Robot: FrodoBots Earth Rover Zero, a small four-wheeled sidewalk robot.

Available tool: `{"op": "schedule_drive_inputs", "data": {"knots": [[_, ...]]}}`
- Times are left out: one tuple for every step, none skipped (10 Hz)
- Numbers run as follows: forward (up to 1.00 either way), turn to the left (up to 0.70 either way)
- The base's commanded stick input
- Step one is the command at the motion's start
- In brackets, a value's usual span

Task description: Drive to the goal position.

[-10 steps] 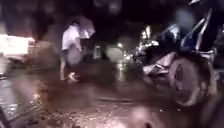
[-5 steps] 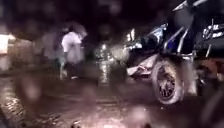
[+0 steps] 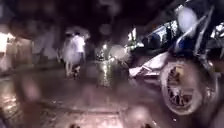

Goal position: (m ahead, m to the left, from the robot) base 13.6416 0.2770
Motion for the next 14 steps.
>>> {"op": "schedule_drive_inputs", "data": {"knots": [[0.70,0.00],[0.70,0.00],[0.70,0.00],[0.70,0.00],[0.70,0.13],[0.70,0.34],[0.70,0.09],[0.70,0.00],[0.70,0.00],[0.70,0.00],[0.70,0.00],[0.70,0.00],[0.70,0.00],[0.70,0.00]]}}
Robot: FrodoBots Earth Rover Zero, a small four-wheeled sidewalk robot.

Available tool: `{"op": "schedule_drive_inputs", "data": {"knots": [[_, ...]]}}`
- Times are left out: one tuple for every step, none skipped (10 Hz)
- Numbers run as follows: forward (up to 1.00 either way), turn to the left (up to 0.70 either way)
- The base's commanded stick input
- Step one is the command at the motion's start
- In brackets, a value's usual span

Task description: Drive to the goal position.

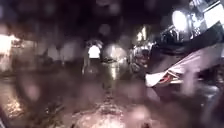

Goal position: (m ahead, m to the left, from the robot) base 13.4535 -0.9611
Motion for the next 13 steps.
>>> {"op": "schedule_drive_inputs", "data": {"knots": [[0.70,0.00],[0.70,0.00],[0.70,0.00],[0.70,0.00],[0.70,0.00],[0.70,0.00],[0.70,0.00],[0.70,0.00],[0.70,0.00],[0.70,0.00],[0.70,0.00],[0.70,0.00],[0.70,0.00]]}}
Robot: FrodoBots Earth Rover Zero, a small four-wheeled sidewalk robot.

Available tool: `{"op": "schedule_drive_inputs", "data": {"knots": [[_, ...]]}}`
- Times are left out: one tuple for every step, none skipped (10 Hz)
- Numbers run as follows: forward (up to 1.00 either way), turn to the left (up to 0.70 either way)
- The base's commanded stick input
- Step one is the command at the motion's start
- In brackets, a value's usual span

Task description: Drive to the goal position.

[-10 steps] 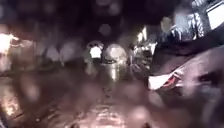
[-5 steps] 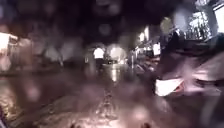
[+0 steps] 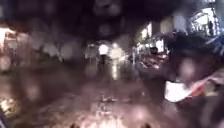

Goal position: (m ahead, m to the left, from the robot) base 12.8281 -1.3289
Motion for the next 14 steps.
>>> {"op": "schedule_drive_inputs", "data": {"knots": [[0.70,0.00],[0.70,0.00],[0.70,0.00],[0.70,0.00],[0.70,0.00],[0.70,0.00],[0.70,0.00],[0.70,0.00],[0.70,0.00],[0.70,0.00],[0.70,0.00],[0.70,0.00],[0.70,0.00],[0.70,0.00]]}}
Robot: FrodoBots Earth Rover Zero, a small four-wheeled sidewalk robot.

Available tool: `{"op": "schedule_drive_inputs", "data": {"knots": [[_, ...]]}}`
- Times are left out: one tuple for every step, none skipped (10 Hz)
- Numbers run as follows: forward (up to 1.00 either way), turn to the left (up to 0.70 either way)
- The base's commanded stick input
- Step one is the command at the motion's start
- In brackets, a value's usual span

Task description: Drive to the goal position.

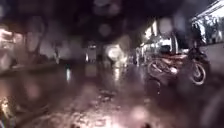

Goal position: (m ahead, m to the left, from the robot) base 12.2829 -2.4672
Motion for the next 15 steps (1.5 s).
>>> {"op": "schedule_drive_inputs", "data": {"knots": [[0.70,0.00],[0.70,0.00],[0.70,0.00],[0.70,0.00],[0.70,0.00],[0.70,0.00],[0.70,0.00],[0.70,0.00],[0.70,0.00],[0.70,0.00],[0.70,0.00],[0.70,0.00],[0.70,0.00],[0.70,0.00],[0.70,0.00]]}}
